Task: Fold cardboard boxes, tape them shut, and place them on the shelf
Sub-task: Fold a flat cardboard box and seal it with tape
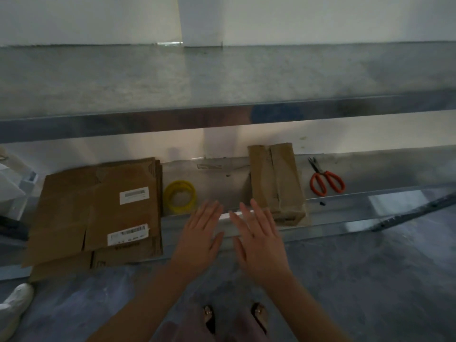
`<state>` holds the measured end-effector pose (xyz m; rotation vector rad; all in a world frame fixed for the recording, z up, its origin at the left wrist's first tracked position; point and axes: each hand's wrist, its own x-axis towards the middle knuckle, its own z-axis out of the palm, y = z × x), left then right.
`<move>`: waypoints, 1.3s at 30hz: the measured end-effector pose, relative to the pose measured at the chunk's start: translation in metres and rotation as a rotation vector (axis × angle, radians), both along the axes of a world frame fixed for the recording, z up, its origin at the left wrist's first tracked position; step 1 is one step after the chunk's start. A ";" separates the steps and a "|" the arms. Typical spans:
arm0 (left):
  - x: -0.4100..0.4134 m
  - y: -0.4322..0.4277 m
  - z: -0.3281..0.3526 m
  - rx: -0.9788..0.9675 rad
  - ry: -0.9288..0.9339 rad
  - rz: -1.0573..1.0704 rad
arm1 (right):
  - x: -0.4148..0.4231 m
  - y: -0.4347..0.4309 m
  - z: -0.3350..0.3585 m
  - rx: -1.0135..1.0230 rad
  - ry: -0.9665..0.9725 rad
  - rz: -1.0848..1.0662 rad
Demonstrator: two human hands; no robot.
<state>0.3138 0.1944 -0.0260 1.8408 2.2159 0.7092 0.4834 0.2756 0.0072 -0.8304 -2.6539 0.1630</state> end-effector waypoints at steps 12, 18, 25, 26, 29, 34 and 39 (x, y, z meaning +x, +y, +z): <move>0.120 0.041 0.015 -0.011 -0.105 0.370 | 0.092 0.088 0.002 -0.289 -0.135 -0.134; 0.134 0.062 0.013 -0.067 -0.319 0.449 | 0.104 0.103 -0.007 -0.462 -0.008 -0.105; 0.140 0.082 0.027 0.039 -0.673 0.651 | 0.109 0.112 -0.009 -0.501 0.074 -0.094; 0.137 0.083 0.032 0.050 -0.858 0.699 | 0.109 0.111 -0.010 -0.505 0.073 -0.095; 0.127 0.088 0.043 0.163 -1.317 0.703 | 0.109 0.108 -0.013 -0.526 0.098 -0.096; 0.109 0.092 0.053 0.066 -1.119 0.489 | 0.111 0.105 -0.015 -0.530 0.129 -0.094; 0.094 0.091 0.042 -0.019 -0.896 0.410 | 0.112 0.108 -0.016 -0.520 0.113 -0.088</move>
